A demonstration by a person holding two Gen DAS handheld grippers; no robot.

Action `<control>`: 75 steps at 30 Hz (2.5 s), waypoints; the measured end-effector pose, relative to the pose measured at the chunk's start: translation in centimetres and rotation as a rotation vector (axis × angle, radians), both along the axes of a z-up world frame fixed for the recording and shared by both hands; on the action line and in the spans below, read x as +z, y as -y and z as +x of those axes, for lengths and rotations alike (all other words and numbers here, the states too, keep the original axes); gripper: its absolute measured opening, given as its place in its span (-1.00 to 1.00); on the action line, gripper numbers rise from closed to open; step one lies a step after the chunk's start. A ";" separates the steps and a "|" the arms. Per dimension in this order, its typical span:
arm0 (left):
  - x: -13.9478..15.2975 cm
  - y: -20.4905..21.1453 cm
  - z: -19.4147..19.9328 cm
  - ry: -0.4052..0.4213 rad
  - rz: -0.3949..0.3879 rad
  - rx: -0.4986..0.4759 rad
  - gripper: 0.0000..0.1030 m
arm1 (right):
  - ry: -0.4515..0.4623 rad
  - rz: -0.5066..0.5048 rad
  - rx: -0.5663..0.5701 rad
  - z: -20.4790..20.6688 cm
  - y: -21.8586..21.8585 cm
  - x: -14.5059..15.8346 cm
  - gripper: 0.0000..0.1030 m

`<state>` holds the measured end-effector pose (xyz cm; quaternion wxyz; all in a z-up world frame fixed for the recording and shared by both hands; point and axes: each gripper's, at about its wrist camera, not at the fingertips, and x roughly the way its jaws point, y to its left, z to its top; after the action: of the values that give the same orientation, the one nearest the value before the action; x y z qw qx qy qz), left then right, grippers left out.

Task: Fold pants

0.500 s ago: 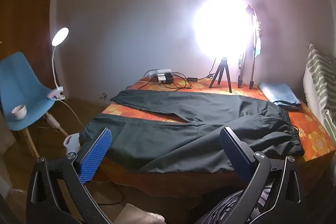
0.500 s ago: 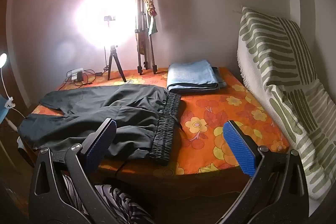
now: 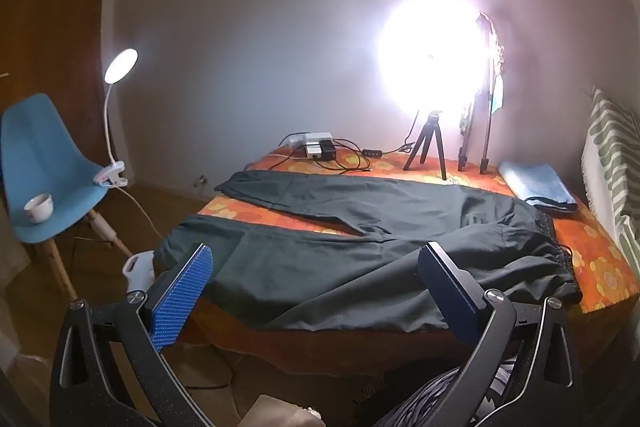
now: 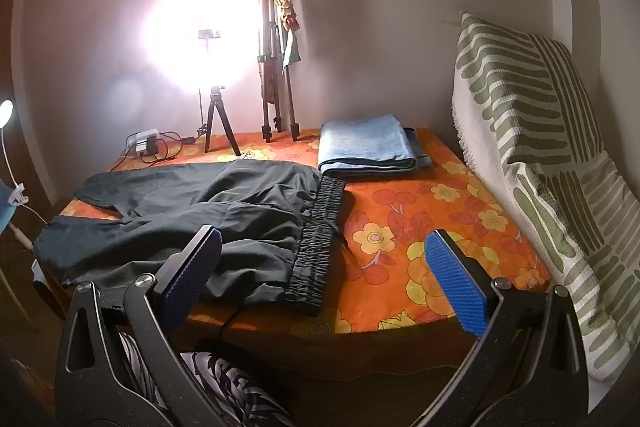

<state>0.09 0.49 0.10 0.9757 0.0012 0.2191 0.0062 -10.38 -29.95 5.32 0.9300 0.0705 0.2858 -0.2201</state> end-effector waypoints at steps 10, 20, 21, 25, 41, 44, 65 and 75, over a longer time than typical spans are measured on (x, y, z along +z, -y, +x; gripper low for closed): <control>-0.1 0.0 -0.3 0.016 -0.009 -0.007 0.99 | -0.002 -0.005 -0.001 -0.1 -0.1 0.1 1.00; 0.3 0.2 -0.3 0.020 -0.010 -0.002 0.99 | 0.000 -0.008 -0.001 -0.1 -0.2 0.3 1.00; 0.3 0.2 -0.3 0.020 -0.009 -0.003 0.99 | 0.000 -0.008 -0.001 -0.1 -0.1 0.3 1.00; 0.6 0.3 -0.3 0.028 -0.006 -0.004 0.99 | 0.003 -0.012 -0.001 -0.1 -0.1 0.3 1.00; 0.7 0.2 -0.3 0.040 -0.011 -0.012 0.99 | 0.013 -0.044 -0.016 -0.3 -0.4 1.5 1.00; 0.7 0.2 -0.3 0.041 -0.012 -0.010 0.99 | 0.012 -0.052 -0.024 -0.3 -0.5 1.5 1.00; 0.4 0.2 -0.4 0.038 -0.006 -0.011 0.99 | 0.010 -0.057 -0.066 -0.5 0.0 1.5 1.00; 0.4 0.2 -0.4 0.038 -0.004 -0.011 0.99 | 0.009 -0.057 -0.069 -0.5 0.1 1.6 1.00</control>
<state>-0.28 0.24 0.49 0.9797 0.0005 0.2004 0.0002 -10.88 -30.09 6.89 0.9249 0.0549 0.2724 -0.2595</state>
